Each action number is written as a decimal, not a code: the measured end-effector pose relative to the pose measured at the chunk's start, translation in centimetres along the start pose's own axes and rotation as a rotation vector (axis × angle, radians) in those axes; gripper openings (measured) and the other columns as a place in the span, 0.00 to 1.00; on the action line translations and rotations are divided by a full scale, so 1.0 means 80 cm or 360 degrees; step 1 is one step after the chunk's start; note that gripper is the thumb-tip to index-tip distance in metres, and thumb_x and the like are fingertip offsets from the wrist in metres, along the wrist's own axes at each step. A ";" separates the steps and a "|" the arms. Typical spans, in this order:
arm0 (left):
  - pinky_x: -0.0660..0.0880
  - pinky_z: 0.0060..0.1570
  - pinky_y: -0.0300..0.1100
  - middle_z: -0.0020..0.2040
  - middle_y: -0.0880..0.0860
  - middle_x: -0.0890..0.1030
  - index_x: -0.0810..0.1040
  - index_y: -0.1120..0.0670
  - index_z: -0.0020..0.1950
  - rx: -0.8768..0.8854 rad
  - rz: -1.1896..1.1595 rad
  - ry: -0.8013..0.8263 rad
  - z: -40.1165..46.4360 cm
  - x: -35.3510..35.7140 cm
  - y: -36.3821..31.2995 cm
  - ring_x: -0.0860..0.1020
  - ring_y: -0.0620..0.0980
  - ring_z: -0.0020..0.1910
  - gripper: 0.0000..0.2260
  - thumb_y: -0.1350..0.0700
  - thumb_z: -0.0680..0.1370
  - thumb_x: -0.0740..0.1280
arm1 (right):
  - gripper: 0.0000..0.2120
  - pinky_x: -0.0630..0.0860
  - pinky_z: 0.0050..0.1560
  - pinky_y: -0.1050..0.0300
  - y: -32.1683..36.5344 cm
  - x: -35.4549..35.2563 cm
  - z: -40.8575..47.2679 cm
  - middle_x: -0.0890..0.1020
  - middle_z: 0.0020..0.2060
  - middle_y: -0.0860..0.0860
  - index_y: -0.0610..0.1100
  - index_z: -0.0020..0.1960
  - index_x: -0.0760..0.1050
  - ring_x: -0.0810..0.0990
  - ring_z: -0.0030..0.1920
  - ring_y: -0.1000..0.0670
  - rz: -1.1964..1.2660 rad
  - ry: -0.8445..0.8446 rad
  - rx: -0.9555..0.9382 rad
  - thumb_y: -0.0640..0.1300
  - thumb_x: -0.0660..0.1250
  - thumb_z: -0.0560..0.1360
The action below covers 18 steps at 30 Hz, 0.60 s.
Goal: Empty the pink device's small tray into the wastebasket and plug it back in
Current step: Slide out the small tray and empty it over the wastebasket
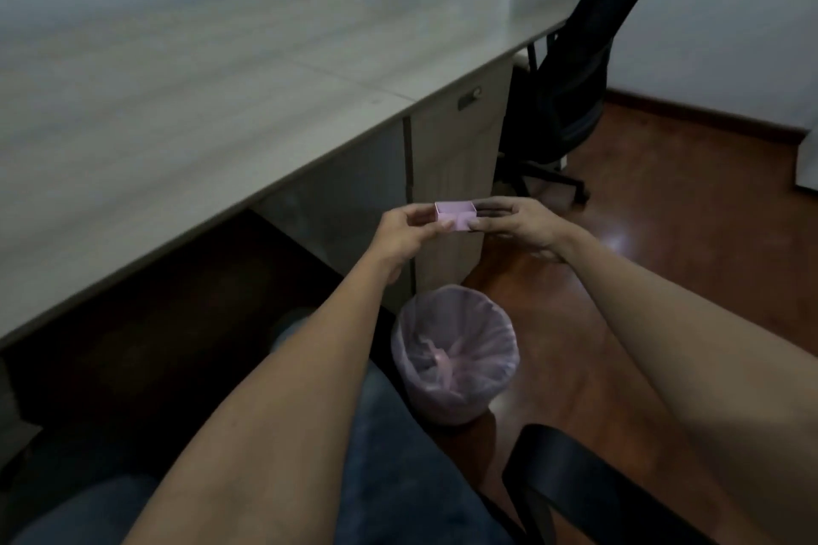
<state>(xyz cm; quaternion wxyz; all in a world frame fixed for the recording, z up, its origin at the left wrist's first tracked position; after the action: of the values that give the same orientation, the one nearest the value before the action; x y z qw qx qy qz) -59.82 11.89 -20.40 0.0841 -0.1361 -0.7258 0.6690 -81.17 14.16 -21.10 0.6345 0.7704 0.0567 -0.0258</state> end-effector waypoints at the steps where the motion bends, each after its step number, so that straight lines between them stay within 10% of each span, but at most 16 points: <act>1: 0.77 0.60 0.38 0.63 0.60 0.83 0.78 0.63 0.68 -0.0062 -0.0003 0.0005 -0.001 0.004 0.022 0.81 0.55 0.64 0.25 0.59 0.73 0.77 | 0.21 0.74 0.65 0.50 -0.022 0.002 -0.002 0.85 0.61 0.44 0.44 0.62 0.81 0.81 0.64 0.45 -0.0004 0.0001 0.0053 0.39 0.78 0.70; 13: 0.79 0.63 0.48 0.61 0.65 0.82 0.77 0.67 0.68 -0.0750 -0.0068 0.0019 -0.018 0.030 0.193 0.82 0.60 0.62 0.24 0.63 0.74 0.76 | 0.21 0.75 0.66 0.53 -0.188 0.036 -0.019 0.86 0.58 0.46 0.45 0.66 0.78 0.85 0.60 0.49 0.0108 0.0173 0.0585 0.42 0.75 0.74; 18: 0.77 0.66 0.48 0.62 0.65 0.82 0.77 0.68 0.68 -0.0872 -0.0096 0.0017 -0.017 0.033 0.223 0.82 0.56 0.60 0.23 0.65 0.74 0.75 | 0.14 0.80 0.52 0.60 -0.222 0.042 -0.015 0.86 0.58 0.43 0.46 0.60 0.80 0.85 0.59 0.49 0.0221 0.0170 0.0700 0.40 0.74 0.75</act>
<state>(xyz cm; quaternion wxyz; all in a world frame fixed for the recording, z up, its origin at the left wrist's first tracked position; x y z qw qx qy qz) -60.41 15.18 -38.14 0.0680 -0.1356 -0.8830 0.4441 -80.00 18.89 -38.53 0.4477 0.8925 0.0301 0.0468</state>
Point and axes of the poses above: each hand's wrist, its own z-axis towards the middle knuckle, its own x-axis out of the palm, y = z × x, the point moved 4 cm from there along z, towards the middle knuckle
